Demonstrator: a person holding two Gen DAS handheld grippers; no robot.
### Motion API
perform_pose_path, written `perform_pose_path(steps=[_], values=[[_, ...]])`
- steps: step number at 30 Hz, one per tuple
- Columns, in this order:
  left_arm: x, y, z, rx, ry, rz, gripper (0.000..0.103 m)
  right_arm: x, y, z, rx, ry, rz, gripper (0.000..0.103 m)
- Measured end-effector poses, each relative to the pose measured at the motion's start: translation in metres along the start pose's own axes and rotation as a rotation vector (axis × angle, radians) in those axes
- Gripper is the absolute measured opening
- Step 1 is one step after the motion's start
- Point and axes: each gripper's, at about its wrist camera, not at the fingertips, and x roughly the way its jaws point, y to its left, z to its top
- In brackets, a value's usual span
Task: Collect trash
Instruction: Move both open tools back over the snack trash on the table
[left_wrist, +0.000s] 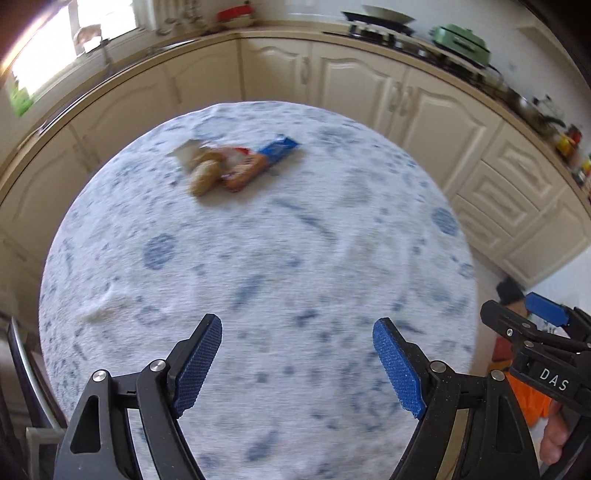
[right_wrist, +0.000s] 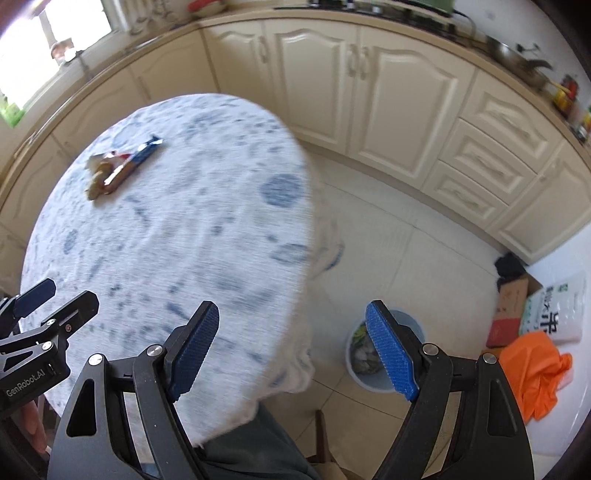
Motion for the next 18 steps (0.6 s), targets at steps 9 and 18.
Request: perform_pose_path(steps=[9, 18], values=[[0.006, 0.081, 0.017, -0.161, 0.0, 0.088, 0.08, 0.029, 0.079, 0.04, -0.11, 0.041, 0.095, 0.083], [0.031, 0.14, 0.052, -0.258, 0.0, 0.138, 0.08, 0.057, 0.137, 0.092, -0.167, 0.068, 0.133, 0.083]])
